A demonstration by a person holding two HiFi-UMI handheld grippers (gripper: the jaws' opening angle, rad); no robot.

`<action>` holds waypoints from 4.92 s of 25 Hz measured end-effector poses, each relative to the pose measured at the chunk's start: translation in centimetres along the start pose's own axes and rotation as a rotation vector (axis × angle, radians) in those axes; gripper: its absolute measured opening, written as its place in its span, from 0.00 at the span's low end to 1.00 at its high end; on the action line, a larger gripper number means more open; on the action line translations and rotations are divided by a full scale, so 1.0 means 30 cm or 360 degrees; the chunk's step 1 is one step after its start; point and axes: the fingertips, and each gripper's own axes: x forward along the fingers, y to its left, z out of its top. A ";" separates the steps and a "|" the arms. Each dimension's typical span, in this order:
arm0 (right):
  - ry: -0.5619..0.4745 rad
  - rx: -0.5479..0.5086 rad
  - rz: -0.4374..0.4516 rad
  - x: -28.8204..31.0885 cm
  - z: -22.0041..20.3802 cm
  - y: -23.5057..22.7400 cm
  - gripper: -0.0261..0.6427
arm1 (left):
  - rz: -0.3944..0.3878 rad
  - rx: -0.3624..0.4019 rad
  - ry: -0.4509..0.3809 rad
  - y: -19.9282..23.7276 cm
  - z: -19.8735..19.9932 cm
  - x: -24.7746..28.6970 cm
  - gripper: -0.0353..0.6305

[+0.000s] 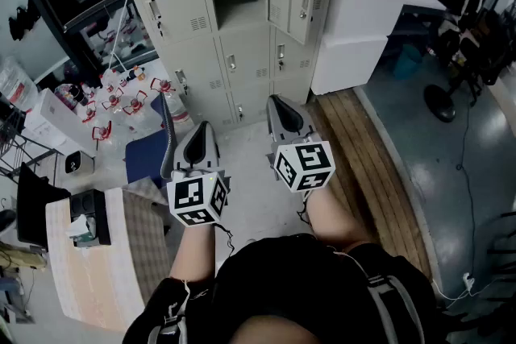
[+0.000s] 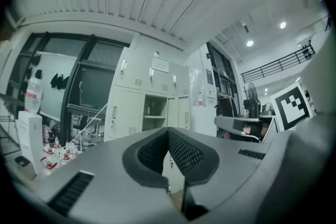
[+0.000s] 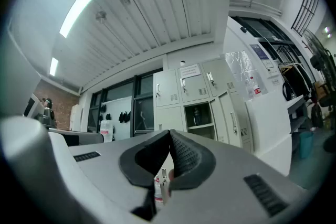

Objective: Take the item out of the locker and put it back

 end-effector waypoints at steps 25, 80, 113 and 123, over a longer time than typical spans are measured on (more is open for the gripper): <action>0.0064 0.0058 0.0105 -0.117 -0.043 -0.247 0.06 | 0.0052 -0.0022 0.0019 -0.293 -0.069 0.069 0.07; 0.0026 -0.0148 0.0193 1.690 -0.155 -0.847 0.06 | 0.0006 -0.0041 -0.0009 0.421 0.002 1.887 0.07; 0.0322 -0.0157 0.0150 2.532 -0.096 -0.965 0.66 | 0.0260 0.0009 -0.0018 0.642 -0.029 1.910 0.07; 0.0396 -0.0158 0.0152 2.596 -0.121 -0.969 0.64 | 0.0291 0.0016 0.0002 0.677 -0.025 1.905 0.07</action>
